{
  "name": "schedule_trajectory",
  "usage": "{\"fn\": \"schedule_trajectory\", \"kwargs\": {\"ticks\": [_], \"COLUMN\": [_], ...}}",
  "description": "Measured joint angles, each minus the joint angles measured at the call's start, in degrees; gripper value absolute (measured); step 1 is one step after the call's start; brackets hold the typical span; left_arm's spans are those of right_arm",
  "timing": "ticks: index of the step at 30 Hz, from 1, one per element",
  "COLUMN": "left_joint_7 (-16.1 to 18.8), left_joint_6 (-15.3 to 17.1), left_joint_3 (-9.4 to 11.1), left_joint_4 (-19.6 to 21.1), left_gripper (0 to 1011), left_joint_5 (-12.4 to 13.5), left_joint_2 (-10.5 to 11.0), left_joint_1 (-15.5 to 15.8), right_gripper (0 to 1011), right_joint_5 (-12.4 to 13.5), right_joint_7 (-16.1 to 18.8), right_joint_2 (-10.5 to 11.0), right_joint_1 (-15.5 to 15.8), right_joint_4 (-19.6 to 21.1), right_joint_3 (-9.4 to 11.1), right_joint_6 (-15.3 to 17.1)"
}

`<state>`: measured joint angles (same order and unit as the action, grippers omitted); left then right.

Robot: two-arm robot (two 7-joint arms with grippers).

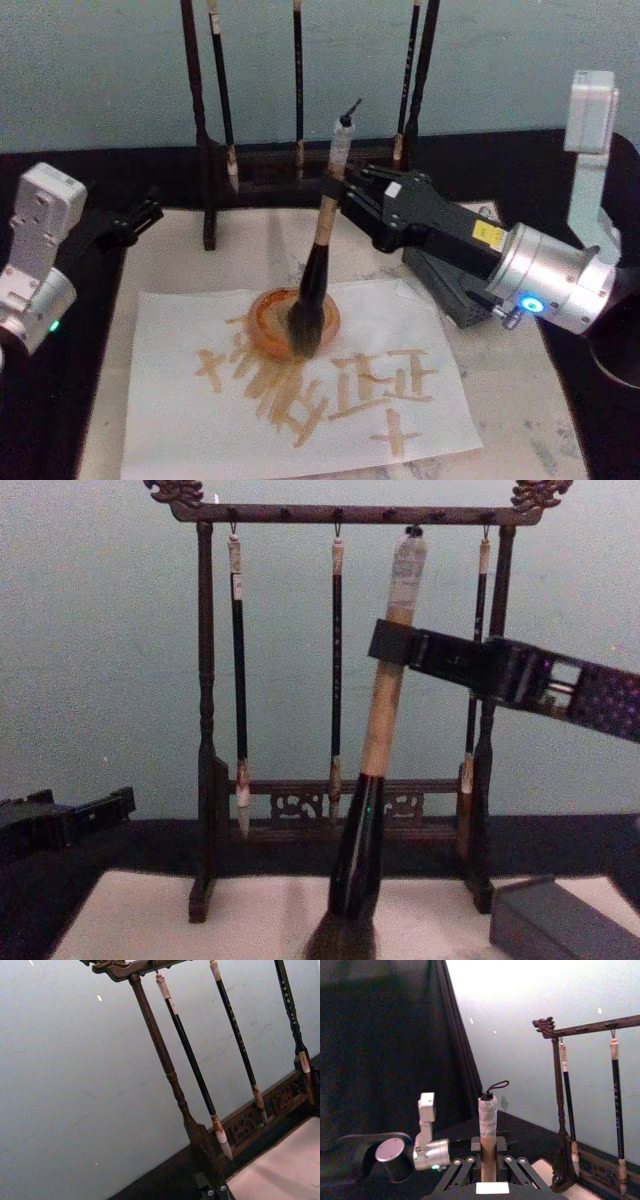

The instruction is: Pick up the brush from the inkstone, write on the paper, then place the brush back to its original position.

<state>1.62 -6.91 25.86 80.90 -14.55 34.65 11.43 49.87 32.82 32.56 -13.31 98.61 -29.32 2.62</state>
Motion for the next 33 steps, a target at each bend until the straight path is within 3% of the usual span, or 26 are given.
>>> {"fn": "schedule_trajectory", "kwargs": {"ticks": [15,33], "left_joint_7": [0.00,0.01], "left_joint_6": [0.00,0.00], "left_joint_3": [0.00,0.00], "left_joint_4": [0.00,0.00], "left_gripper": [1002,1002], "left_joint_5": [0.00,0.00], "left_joint_2": [0.00,0.00], "left_joint_1": [0.00,0.00], "right_gripper": [182,182], "right_joint_5": [1.68,1.73], "right_joint_7": [-0.65,-0.57], "right_joint_2": [-5.21,-8.75], "right_joint_1": [-2.54,-3.90], "right_joint_4": [-7.98,-13.65], "right_joint_3": [-0.41,0.60], "right_joint_6": [-1.64,-3.61]}}
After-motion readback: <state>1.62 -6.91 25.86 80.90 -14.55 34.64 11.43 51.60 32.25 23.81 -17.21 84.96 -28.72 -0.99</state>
